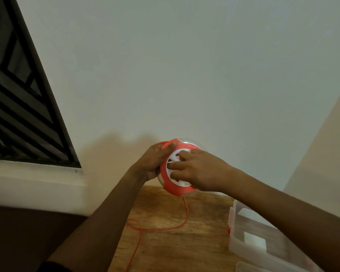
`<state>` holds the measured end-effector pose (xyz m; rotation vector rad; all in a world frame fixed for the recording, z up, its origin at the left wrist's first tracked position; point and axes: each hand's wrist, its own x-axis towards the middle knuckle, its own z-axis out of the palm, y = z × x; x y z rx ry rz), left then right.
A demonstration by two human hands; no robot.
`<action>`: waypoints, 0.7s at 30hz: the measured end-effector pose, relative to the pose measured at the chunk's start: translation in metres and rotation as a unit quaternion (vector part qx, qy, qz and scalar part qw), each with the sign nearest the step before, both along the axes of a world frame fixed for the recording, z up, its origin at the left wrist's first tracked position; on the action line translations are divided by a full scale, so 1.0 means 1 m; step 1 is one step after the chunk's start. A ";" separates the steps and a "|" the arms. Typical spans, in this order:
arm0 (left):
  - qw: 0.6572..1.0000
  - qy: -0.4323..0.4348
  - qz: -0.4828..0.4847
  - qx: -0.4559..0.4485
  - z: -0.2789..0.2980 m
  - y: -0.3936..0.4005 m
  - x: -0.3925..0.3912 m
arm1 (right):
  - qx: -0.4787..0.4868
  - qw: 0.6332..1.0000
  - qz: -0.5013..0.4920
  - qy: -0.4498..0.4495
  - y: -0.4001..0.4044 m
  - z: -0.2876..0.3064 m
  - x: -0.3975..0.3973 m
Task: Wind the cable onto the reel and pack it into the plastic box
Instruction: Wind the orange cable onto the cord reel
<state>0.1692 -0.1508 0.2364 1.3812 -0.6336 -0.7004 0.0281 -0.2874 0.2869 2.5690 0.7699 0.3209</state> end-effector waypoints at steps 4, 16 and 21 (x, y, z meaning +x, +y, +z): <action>1.000 -0.026 -0.008 0.005 0.002 -0.004 -0.003 | -0.035 0.997 -0.058 -0.046 0.008 -0.012 -0.002; 0.998 0.027 0.014 -0.056 -0.002 -0.010 -0.007 | 0.140 0.940 -0.225 -0.214 0.007 0.002 0.020; 0.998 0.016 0.033 -0.054 0.007 -0.012 -0.007 | 0.142 0.941 -0.224 -0.209 0.013 0.001 0.017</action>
